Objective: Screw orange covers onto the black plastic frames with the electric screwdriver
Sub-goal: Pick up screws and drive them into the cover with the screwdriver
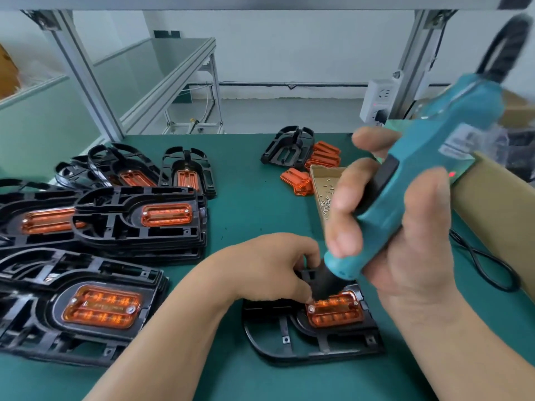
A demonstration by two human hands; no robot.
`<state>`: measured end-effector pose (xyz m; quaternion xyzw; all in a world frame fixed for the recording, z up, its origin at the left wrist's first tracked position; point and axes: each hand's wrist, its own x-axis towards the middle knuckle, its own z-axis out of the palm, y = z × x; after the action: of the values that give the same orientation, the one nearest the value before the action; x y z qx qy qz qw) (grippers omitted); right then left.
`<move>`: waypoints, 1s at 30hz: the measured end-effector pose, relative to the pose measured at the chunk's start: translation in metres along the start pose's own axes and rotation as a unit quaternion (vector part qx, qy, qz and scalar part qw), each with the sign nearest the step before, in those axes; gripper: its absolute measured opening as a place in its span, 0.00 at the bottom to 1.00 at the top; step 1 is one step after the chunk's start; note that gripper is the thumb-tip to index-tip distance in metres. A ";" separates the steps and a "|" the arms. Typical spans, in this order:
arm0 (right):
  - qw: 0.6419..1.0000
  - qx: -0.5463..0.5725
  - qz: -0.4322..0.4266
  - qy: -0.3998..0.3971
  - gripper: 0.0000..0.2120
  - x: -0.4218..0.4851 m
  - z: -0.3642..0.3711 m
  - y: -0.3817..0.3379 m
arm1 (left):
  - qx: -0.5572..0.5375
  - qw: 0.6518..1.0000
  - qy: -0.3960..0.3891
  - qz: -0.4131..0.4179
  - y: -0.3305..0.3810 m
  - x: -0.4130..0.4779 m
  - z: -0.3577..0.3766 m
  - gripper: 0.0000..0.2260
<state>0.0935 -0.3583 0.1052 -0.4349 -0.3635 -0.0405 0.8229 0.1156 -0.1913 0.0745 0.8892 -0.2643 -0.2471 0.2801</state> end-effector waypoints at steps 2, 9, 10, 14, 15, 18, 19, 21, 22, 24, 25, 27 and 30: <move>0.995 0.001 0.018 0.102 0.23 0.000 -0.016 -0.001 | -0.011 1.000 0.004 -0.003 -0.002 0.000 0.000 0.12; 0.935 0.011 0.025 0.353 0.18 0.009 -0.076 -0.003 | 0.016 0.999 0.040 0.022 0.000 -0.002 0.002 0.26; 0.928 0.014 0.021 0.371 0.17 0.010 -0.083 -0.002 | 0.021 0.998 0.046 0.027 0.001 -0.003 0.003 0.31; 0.918 0.011 0.012 0.395 0.16 0.011 -0.102 0.000 | 0.071 0.996 0.020 0.054 0.010 -0.009 0.011 0.48; 0.917 0.009 0.011 0.398 0.16 0.010 -0.105 0.001 | 0.093 0.994 0.010 0.063 0.012 -0.011 0.014 0.52; 0.914 0.006 0.014 0.405 0.15 0.010 -0.110 0.004 | 0.176 0.980 0.004 0.092 0.019 -0.014 0.022 0.55; 0.914 0.006 0.014 0.405 0.15 0.010 -0.112 0.005 | 0.198 0.975 0.011 0.099 0.021 -0.014 0.025 0.53; 0.914 0.003 0.019 0.406 0.15 0.010 -0.114 0.008 | 0.222 0.969 0.026 0.103 0.024 -0.014 0.028 0.50; 0.913 0.001 0.022 0.407 0.15 0.010 -0.115 0.009 | 0.224 0.969 0.030 0.103 0.025 -0.015 0.027 0.48; 0.912 0.002 0.024 0.409 0.15 0.009 -0.118 0.010 | 0.220 0.969 0.044 0.099 0.028 -0.018 0.024 0.46; 0.912 0.004 0.023 0.410 0.14 0.010 -0.119 0.011 | 0.222 0.969 0.055 0.097 0.029 -0.021 0.020 0.44; 0.910 0.003 0.021 0.413 0.14 0.010 -0.119 0.012 | 0.229 0.966 0.076 0.089 0.030 -0.026 0.012 0.42; 0.909 0.003 0.014 0.417 0.15 0.011 -0.119 0.011 | 0.236 0.963 0.109 0.070 0.031 -0.038 -0.005 0.39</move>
<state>0.1722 -0.4377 0.0623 -0.3807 0.0188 -0.2059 0.9013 0.0799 -0.1882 0.1091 0.9308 -0.3446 -0.0591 0.1063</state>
